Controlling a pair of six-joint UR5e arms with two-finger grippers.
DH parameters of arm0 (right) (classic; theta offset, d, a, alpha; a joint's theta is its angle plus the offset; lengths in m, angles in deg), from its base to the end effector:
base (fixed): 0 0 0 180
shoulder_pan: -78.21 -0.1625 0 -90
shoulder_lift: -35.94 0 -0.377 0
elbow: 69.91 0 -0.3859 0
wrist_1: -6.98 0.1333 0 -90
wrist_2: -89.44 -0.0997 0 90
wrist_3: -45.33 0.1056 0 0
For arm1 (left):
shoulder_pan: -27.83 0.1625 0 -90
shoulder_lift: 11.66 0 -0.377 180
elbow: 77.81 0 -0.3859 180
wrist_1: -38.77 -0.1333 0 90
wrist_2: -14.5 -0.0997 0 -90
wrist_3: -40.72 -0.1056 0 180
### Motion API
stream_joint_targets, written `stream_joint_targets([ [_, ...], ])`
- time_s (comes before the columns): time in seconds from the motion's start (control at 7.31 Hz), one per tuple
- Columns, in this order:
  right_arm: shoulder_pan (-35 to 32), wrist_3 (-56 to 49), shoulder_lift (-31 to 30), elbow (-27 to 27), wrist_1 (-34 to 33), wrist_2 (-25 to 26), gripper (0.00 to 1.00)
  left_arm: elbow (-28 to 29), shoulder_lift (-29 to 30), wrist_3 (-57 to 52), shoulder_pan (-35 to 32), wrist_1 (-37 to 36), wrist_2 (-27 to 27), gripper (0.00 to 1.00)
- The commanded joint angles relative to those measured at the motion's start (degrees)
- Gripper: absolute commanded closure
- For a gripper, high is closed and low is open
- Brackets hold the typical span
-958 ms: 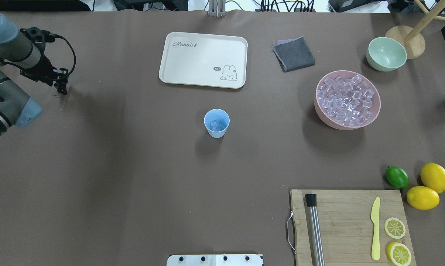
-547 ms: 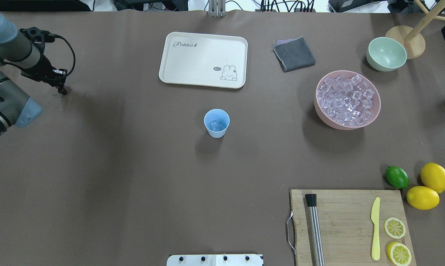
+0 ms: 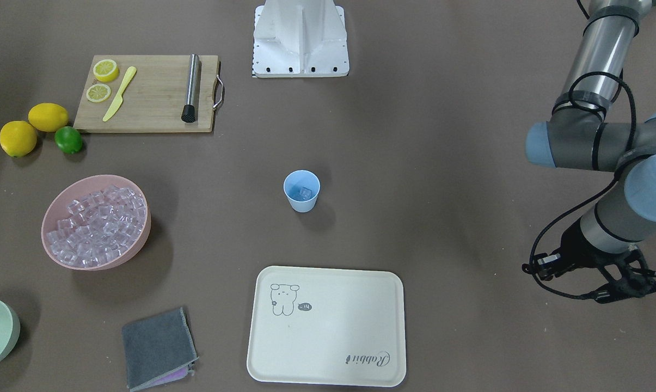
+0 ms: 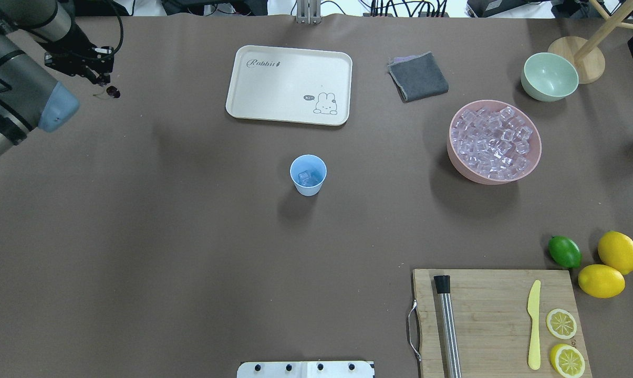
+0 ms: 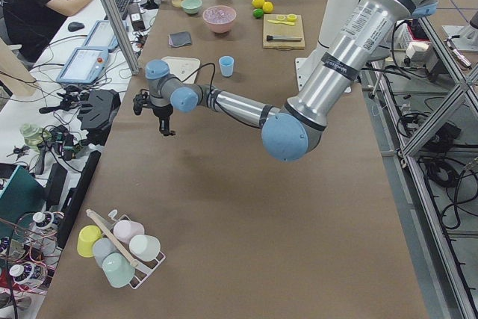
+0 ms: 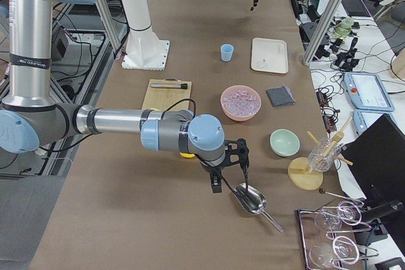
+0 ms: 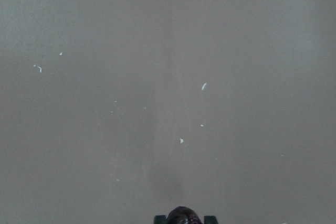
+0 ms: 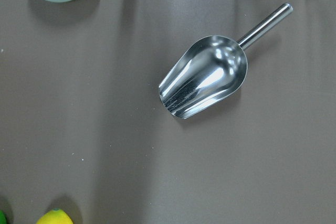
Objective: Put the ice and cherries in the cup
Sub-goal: 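Carry the cherries with the left gripper over the blue cup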
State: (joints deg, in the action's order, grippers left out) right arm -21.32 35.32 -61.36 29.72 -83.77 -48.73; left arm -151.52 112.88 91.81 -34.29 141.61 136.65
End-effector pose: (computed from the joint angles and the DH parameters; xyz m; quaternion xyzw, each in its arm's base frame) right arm 0.1266 -0.4242 0.5884 0.0816 -0.4000 -0.0095 0.9128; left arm 0.2647 -0.6652 0.3773 0.0291 0.3696 -0.1135 0.9218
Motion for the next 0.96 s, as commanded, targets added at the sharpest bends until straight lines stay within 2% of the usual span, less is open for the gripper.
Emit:
stream_joint_targets([
  [0.0, 0.0, 6.5, 1.6, -0.6, 0.1, 1.1, 0.00, -4.1, 4.4, 16.1, 4.7, -3.1, -0.1, 0.65],
  [0.41, 0.1, 7.7, 3.3, -1.8, 0.1, 1.0, 0.00, -5.3, 16.7, 32.9, 9.0, -14.0, -2.0, 0.65],
  [0.68, 0.1, 7.8, 3.3, -1.2, 0.1, 0.9, 0.00, -6.3, 20.9, 44.2, 14.1, -15.1, -6.8, 0.64],
  [0.82, 0.1, 7.8, 3.3, -1.3, 0.1, 0.9, 0.00, -10.5, 20.0, 49.5, 18.2, -15.3, -8.5, 0.64],
])
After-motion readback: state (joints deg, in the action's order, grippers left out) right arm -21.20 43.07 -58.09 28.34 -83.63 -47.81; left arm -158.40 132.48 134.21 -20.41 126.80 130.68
